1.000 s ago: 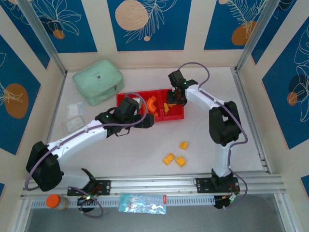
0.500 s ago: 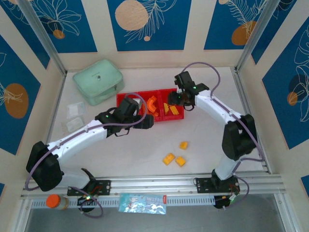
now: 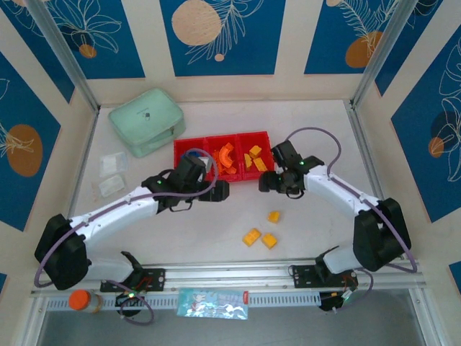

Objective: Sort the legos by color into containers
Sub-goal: Pick up the lego from the bottom-center of the table.

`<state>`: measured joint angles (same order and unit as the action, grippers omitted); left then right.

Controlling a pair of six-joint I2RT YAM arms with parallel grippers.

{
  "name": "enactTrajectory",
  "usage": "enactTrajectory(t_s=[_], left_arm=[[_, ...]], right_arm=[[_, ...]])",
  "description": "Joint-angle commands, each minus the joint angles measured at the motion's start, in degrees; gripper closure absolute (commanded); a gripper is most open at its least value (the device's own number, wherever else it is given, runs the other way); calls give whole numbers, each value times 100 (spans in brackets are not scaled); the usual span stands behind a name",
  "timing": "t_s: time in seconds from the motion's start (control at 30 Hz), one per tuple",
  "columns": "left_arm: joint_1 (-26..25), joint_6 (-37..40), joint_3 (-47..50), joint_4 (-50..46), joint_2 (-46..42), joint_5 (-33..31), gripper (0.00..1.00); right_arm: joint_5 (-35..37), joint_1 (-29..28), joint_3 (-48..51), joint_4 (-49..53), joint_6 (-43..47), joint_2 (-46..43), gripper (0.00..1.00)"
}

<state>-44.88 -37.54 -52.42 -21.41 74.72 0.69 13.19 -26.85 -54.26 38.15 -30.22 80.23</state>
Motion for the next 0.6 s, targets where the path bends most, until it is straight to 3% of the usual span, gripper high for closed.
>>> enactTrajectory(t_s=[0.0, 0.4, 0.57], left_arm=[[-168, -236, 155, 335, -57, 81, 1], [-554, -507, 206, 637, 262, 19, 1], [-594, -543, 233, 654, 271, -15, 1]], right_arm=[[-262, -89, 391, -106, -404, -234, 20], [17, -493, 1099, -547, -1331, 57, 17], [82, -650, 1303, -608, -1585, 142, 28]])
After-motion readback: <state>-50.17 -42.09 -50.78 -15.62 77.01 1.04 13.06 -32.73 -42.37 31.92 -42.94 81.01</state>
